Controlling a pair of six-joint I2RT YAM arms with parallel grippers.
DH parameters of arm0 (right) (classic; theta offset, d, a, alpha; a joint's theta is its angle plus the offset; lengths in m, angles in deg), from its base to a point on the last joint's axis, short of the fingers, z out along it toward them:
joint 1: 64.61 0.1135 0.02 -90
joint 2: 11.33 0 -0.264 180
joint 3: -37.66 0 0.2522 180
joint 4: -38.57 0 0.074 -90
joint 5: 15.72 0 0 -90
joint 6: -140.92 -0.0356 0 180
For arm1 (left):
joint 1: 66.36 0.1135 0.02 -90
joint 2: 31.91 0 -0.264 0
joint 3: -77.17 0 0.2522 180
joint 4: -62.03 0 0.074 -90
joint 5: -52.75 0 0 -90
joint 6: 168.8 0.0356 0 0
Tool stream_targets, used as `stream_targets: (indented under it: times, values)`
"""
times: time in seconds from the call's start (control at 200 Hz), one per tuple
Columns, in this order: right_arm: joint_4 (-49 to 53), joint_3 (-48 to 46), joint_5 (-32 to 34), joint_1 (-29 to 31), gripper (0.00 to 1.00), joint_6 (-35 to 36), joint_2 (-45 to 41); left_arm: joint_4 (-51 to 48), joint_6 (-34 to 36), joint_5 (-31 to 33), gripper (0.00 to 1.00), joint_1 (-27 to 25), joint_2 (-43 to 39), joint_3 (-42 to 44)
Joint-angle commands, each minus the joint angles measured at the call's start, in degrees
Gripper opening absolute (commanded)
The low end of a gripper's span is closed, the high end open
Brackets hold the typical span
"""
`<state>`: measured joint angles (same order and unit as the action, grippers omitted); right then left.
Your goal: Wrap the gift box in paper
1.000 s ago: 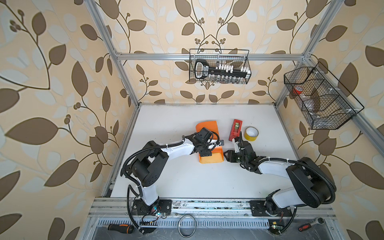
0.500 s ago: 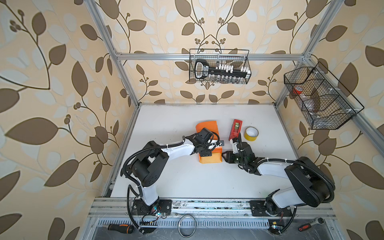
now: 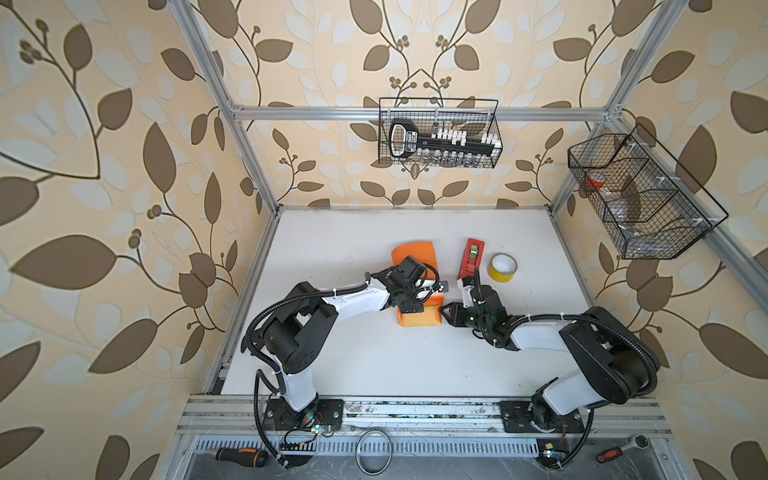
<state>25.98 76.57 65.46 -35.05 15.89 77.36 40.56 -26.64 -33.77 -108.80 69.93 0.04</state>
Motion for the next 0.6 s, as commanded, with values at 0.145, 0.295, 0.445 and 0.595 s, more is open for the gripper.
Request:
stream_targets:
  times: [0.145, 0.295, 0.445, 0.595]
  values:
    - [-1.73, 0.84, 1.10, 0.66, 0.42, -2.24, 2.86, -2.06, 3.14, -1.13, 0.94, -0.64, 0.73, 1.58]
    - [-1.38, 1.33, 3.51, 1.13, 0.45, -2.34, 3.63, -1.85, 3.12, -1.36, 0.94, -0.63, 0.65, 1.67]
    - [-0.45, 1.51, 8.23, 2.66, 0.47, -1.13, 4.08, -1.74, 3.06, -1.30, 0.94, -0.72, 0.52, 1.69]
    - [-1.74, 0.79, 10.76, 3.80, 0.41, -0.60, 5.02, -1.36, 2.93, -1.47, 0.94, -0.72, 0.41, 1.95]
